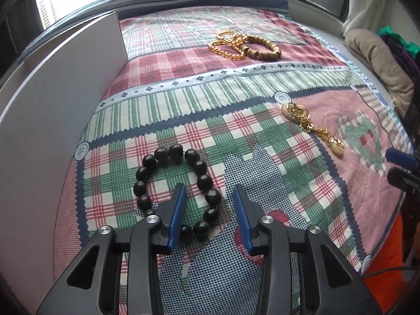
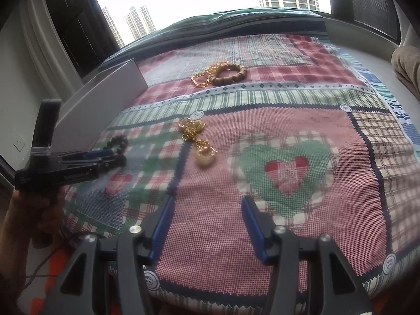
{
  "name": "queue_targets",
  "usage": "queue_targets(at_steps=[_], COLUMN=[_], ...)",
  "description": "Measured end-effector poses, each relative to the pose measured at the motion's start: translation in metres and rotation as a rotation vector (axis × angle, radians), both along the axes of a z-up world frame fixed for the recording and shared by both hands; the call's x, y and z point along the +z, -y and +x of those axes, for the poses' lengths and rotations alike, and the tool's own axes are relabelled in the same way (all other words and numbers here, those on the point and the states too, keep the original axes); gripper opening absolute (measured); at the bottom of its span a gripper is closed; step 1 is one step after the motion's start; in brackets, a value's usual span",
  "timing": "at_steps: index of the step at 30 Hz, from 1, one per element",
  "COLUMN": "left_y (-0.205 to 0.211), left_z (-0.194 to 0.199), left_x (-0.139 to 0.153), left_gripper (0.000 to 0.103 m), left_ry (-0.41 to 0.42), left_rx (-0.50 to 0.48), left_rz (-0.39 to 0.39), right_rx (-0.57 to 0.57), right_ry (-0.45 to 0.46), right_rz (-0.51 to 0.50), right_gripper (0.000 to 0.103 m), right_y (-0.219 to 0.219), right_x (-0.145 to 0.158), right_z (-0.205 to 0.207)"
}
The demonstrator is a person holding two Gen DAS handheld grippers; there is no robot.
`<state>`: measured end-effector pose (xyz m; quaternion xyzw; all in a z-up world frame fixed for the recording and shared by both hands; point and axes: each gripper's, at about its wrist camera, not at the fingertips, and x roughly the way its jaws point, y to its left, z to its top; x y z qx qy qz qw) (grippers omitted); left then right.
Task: Organize jewelry
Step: 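Grasp the black bead bracelet with left gripper while right gripper grasps gold pendant, then carry black bracelet into the box with left gripper while right gripper carries pendant in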
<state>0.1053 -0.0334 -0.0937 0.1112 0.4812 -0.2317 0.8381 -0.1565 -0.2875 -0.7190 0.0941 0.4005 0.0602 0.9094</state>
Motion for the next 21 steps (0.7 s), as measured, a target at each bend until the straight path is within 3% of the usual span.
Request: queue_targets(at_steps=[1,4,8,12,13,15,16,18,21], left_y=[0.000,-0.005,-0.019,-0.032,-0.036,-0.044,-0.047,-0.056,-0.071], left_z=[0.001,0.007,0.009,0.006,0.005,0.004,0.004,0.002,-0.002], left_x=[0.000,0.001,0.007,0.019,0.023,0.029,0.033,0.042,0.065], left_gripper=[0.011,0.010,0.010,0.010,0.010,0.010,0.010,0.010,0.010], left_ry=[-0.010,-0.042,-0.072,-0.059,-0.057,-0.054,-0.055,-0.049,-0.035], left_rx=[-0.004,0.028,0.079,0.114,0.122,0.138,0.146,0.161,0.182], left_rz=[-0.010,-0.051,-0.129,-0.163,-0.171,-0.191,-0.199,-0.216,-0.270], right_rx=[0.013,0.086,0.251,0.273,0.260,0.230,0.233,0.228,0.224], right_ry=[0.015,0.049,-0.064,-0.120,-0.131,-0.145,-0.150,-0.144,-0.112], right_rz=[-0.022,-0.074,-0.103,-0.170,-0.190,-0.217,-0.212,-0.212,-0.130], right_gripper=[0.054,0.054,0.054,0.052,0.040,0.024,0.010,0.010,0.009], right_y=[0.001,0.001,-0.025,-0.052,-0.055,-0.058,-0.058,-0.057,-0.044], right_x=[0.006,0.024,0.012,-0.007,-0.012,-0.015,-0.014,-0.009,0.015], right_z=[0.005,0.033,0.089,0.125,0.132,0.137,0.137,0.134,0.126])
